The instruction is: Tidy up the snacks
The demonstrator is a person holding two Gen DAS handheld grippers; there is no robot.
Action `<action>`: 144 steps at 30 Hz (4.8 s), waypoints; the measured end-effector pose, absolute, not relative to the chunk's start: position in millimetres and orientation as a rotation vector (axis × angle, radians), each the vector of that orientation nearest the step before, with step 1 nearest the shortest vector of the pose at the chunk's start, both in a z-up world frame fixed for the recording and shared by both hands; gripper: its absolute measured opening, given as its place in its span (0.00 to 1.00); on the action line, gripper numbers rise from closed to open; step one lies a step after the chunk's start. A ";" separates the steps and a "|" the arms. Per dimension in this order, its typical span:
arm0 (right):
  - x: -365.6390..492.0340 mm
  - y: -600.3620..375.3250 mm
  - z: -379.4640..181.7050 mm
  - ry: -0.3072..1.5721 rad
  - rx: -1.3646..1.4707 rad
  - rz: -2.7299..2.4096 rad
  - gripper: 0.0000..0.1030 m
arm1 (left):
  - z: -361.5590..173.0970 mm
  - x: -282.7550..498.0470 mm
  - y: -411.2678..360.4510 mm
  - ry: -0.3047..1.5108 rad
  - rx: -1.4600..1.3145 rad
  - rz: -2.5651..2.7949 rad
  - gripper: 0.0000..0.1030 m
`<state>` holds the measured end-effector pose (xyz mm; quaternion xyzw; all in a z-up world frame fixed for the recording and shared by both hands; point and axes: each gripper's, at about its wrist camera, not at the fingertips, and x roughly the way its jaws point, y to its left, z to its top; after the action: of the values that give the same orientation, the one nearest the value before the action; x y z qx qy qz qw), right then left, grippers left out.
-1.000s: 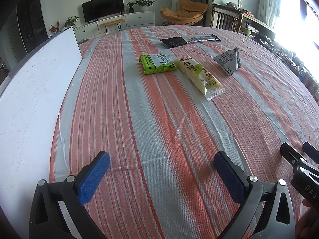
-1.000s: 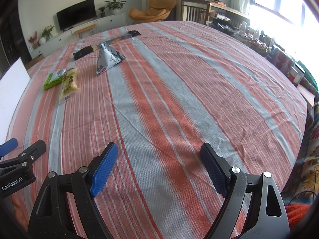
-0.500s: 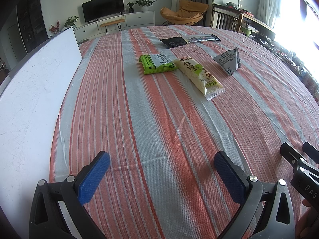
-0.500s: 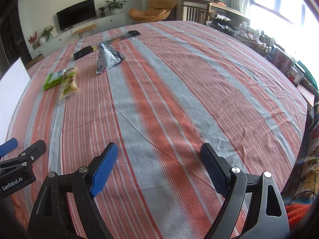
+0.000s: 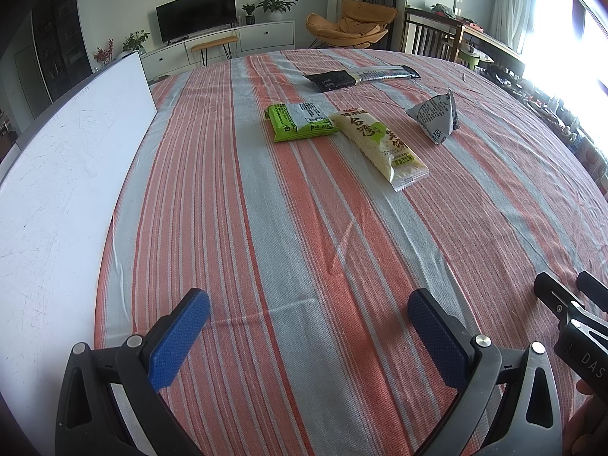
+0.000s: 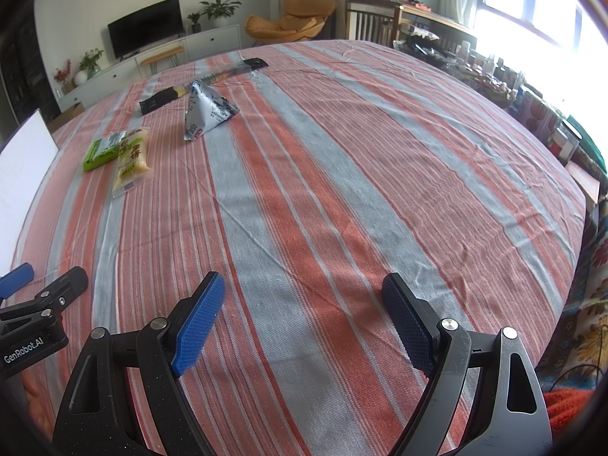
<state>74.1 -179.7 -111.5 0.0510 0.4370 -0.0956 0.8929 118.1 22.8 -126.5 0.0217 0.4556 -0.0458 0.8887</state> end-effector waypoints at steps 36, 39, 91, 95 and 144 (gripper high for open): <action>74.3 -179.3 -111.3 0.907 0.106 -0.197 0.84 | -125.5 110.4 39.9 0.976 0.079 -0.118 1.00; 74.4 -179.2 -111.2 0.907 0.106 -0.198 0.84 | -125.9 106.1 43.0 0.985 0.080 -0.134 1.00; 92.0 -201.8 -104.0 0.954 0.131 -0.049 0.29 | -125.8 100.5 44.9 0.945 0.080 -0.143 1.00; 91.9 -199.2 -104.2 0.921 0.136 -0.057 0.35 | -125.8 100.5 45.0 0.945 0.080 -0.143 1.00; 89.8 -187.2 -112.5 0.937 0.048 -0.064 0.83 | -111.8 299.4 12.7 1.128 0.027 0.033 0.48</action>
<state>89.8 -187.2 -112.5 0.0233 0.4514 -0.0308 0.8915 299.4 12.7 -111.8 0.0126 0.5344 0.0157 0.8450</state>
